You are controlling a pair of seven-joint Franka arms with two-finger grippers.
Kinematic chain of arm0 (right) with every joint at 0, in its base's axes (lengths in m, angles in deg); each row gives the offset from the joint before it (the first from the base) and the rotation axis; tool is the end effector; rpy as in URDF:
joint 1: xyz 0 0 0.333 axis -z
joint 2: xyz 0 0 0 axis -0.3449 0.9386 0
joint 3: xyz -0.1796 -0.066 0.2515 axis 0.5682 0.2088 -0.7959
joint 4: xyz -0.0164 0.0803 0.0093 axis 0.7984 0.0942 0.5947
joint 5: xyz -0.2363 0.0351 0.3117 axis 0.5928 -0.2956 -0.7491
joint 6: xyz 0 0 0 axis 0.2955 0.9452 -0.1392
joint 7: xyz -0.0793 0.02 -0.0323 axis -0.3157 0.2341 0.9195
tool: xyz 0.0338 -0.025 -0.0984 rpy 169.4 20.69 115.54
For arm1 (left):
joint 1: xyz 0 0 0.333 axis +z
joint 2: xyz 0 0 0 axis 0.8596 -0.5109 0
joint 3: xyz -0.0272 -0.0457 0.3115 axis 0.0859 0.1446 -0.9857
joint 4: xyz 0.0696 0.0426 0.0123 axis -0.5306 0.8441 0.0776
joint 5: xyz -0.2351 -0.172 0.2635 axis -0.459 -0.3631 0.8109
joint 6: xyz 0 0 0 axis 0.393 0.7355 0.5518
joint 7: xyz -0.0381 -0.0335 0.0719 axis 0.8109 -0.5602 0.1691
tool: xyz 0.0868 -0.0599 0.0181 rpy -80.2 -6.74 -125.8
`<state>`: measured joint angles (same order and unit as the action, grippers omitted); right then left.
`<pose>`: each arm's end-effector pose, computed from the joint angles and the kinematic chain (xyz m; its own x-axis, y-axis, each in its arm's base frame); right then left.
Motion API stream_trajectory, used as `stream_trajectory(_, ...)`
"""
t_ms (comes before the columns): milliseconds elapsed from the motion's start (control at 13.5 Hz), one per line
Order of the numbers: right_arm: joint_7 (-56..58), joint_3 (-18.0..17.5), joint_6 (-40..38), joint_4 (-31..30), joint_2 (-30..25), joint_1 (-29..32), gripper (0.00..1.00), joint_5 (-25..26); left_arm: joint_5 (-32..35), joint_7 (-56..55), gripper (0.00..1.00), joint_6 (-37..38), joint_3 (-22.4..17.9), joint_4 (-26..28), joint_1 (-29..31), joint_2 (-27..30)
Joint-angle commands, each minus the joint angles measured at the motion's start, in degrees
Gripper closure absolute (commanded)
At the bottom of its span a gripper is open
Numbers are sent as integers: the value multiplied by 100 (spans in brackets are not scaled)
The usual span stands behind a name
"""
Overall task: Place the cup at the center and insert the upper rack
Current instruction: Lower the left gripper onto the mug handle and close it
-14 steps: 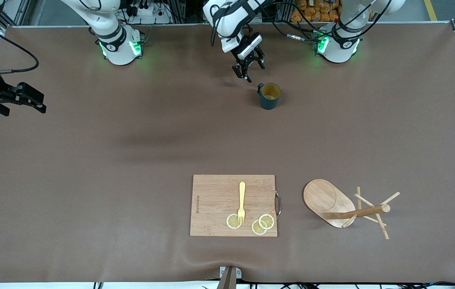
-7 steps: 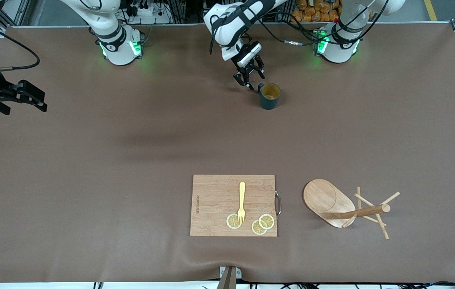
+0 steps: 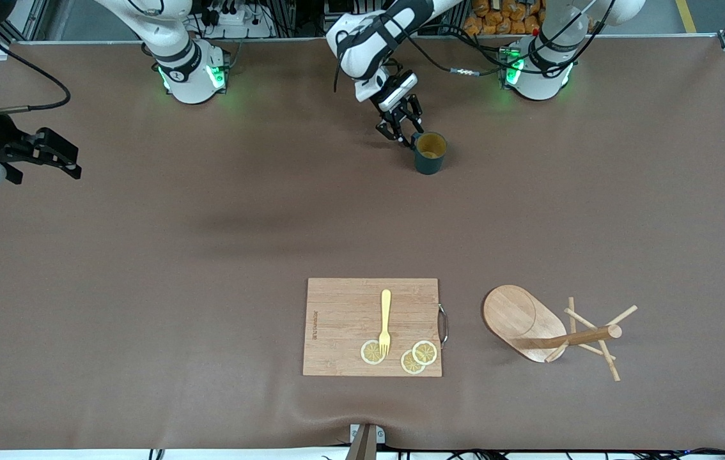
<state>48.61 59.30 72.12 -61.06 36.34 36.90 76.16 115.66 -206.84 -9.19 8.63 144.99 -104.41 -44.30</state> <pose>0.5510 0.0321 0.6310 0.9956 0.0891 0.0277 0.0889 -0.9960 0.0095 0.1403 -0.4907 0.1586 0.5142 0.4409 0.7357 0.7130 -0.6964 -0.0809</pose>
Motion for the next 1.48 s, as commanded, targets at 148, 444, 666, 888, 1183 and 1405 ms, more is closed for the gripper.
stream_trajectory(148,-103,-3,-56,27,-58,-28,0,-88,168,-698,50,210,13,-51,-39,-28)
stream_trajectory(444,-199,-3,22,27,-41,-125,0,-88,176,-689,58,218,13,-60,-22,-28)
stream_trajectory(666,-393,-3,41,27,-32,-213,0,-88,176,-689,69,218,4,-209,-22,-72)
stream_trajectory(888,-393,-3,40,9,-32,-231,0,-88,177,-592,86,210,-66,-253,-22,-72)
stream_trajectory(1183,-393,-3,14,9,-23,-257,0,-88,177,-540,94,218,-66,-306,-22,-72)
stream_trajectory(1405,-393,-3,-12,-8,-40,-266,0,-88,168,-58,97,236,-66,-612,-13,-19)
